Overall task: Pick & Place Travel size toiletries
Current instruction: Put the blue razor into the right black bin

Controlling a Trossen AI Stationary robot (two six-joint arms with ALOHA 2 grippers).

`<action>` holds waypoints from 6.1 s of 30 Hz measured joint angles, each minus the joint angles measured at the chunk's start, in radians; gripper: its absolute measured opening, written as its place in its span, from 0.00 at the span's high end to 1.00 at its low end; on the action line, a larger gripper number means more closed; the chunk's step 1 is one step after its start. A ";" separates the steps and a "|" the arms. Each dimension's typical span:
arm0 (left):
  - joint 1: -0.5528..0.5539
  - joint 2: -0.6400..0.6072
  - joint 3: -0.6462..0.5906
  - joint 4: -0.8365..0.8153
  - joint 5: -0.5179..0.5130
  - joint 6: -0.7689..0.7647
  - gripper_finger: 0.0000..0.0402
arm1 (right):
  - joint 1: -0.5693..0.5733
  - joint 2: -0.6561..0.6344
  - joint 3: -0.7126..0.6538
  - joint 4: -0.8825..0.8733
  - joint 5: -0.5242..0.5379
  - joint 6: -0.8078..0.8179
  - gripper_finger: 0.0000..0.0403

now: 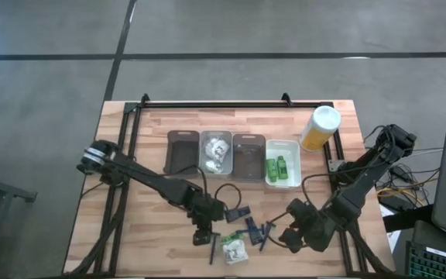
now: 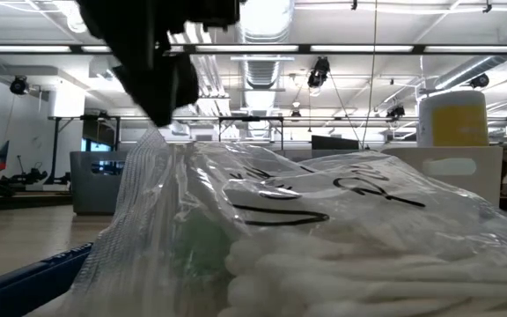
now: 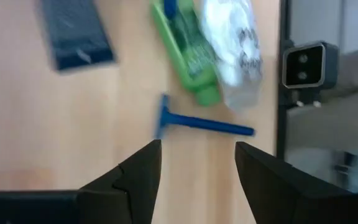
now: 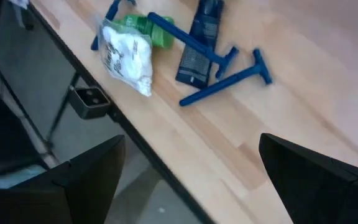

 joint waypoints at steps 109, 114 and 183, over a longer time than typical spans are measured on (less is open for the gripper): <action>0.058 -0.540 -0.164 -0.271 -0.296 0.501 0.49 | -0.200 0.585 0.224 -0.063 -0.372 0.585 0.37; 0.059 -0.540 -0.164 -0.270 -0.296 0.502 0.49 | -0.201 0.578 0.223 -0.064 -0.373 0.559 0.50; 0.058 -0.930 -0.362 -0.589 -0.440 -0.083 0.49 | -0.934 0.383 0.228 -0.060 -0.293 -0.405 0.55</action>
